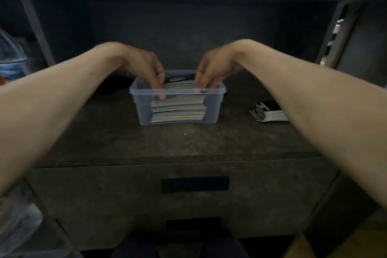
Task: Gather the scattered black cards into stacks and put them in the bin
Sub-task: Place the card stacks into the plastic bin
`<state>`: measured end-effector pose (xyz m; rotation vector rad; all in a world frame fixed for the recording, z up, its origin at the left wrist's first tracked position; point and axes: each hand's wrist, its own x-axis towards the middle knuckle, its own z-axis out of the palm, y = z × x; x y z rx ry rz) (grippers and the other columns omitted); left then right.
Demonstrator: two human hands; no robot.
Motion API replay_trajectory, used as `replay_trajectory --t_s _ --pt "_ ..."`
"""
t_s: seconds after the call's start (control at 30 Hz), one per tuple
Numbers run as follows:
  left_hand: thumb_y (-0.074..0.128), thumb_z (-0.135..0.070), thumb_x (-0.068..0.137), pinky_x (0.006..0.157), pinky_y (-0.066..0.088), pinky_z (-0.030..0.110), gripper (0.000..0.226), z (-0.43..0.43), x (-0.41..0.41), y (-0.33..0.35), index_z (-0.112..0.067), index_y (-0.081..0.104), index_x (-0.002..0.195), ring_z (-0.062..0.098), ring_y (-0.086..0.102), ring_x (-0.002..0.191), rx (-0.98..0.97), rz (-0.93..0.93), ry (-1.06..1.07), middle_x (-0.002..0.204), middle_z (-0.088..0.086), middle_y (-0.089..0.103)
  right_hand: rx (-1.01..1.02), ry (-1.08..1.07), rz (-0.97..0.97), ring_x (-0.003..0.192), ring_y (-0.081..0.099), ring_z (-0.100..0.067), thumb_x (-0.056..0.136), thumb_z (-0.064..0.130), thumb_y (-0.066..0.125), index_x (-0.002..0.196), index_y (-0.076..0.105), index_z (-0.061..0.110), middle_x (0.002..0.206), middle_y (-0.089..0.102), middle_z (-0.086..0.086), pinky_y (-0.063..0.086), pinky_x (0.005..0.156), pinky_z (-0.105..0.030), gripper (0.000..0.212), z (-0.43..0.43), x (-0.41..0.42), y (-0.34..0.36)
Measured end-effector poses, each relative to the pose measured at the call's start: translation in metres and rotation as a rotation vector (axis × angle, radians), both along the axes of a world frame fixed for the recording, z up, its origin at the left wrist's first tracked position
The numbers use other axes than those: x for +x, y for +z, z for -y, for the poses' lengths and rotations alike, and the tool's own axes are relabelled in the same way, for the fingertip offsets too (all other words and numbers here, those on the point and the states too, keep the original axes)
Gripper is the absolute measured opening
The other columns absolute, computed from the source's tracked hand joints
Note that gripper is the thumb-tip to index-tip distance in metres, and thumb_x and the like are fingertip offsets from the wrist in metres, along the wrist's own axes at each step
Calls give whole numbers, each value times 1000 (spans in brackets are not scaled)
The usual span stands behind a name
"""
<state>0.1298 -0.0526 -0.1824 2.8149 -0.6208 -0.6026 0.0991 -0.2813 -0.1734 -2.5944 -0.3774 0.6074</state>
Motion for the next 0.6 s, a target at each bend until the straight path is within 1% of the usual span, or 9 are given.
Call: replay_trajectory --t_s 0.1,0.17,0.27,0.33,0.37,0.4,0.47,0.5,0.6 --pt "93 -58 42 105 42 47 44 -1 3 -3 -32 71 70 16 66 110 -3 8 -5 96 -8 77 -67 -6 80 84 73 -12 86 32 72 101 72 18 96 76 1 58 68 -26 21 -6 -2 -4" --pt "92 -63 39 96 47 41 50 -3 4 -5 -32 72 72 13 68 105 -22 28 11 95 -9 77 -245 9 247 76 73 -13 89 44 64 93 70 20 90 75 1 52 58 -24 25 -14 -3 -9" --pt "84 -78 34 80 48 31 65 -5 6 -8 -33 74 79 6 70 93 -44 92 22 91 -12 77 -451 -9 473 73 65 -19 90 69 41 83 61 19 84 67 -2 44 56 -30 55 -31 -2 -25" --pt "81 -82 33 79 47 30 67 -4 6 -11 -36 74 81 2 69 90 -28 102 14 90 -16 76 -479 -43 532 75 59 -19 87 77 28 97 63 16 88 63 -4 36 55 -30 71 -38 -3 -35" --pt "81 -82 34 79 47 30 65 -4 7 -12 -37 74 81 3 69 91 -17 98 9 89 -17 75 -466 -49 532 81 58 -19 87 78 26 111 63 17 95 63 -5 36 57 -29 75 -40 -3 -38" --pt "82 -79 37 79 47 31 61 -3 7 -14 -38 74 81 5 68 94 -5 95 4 89 -19 75 -438 -52 511 93 59 -22 88 77 25 124 60 19 109 63 -7 38 66 -29 77 -42 -4 -40" --pt "85 -73 44 76 46 30 51 0 7 -16 -38 74 79 7 65 96 19 111 -16 85 -22 73 -354 -70 408 118 53 -26 90 75 25 140 48 19 138 52 -10 37 86 -34 79 -40 -7 -40" --pt "86 -71 46 75 46 29 47 1 7 -18 -38 74 78 6 65 94 23 124 -26 83 -23 72 -288 -92 342 117 55 -25 89 75 26 142 45 20 142 49 -9 38 90 -35 78 -37 -8 -40" --pt "89 -61 50 73 46 28 39 2 6 -18 -37 74 77 6 65 92 16 129 -23 81 -23 73 -92 -148 193 86 71 -18 87 76 33 143 40 20 138 50 -9 47 83 -31 80 -30 -9 -38"
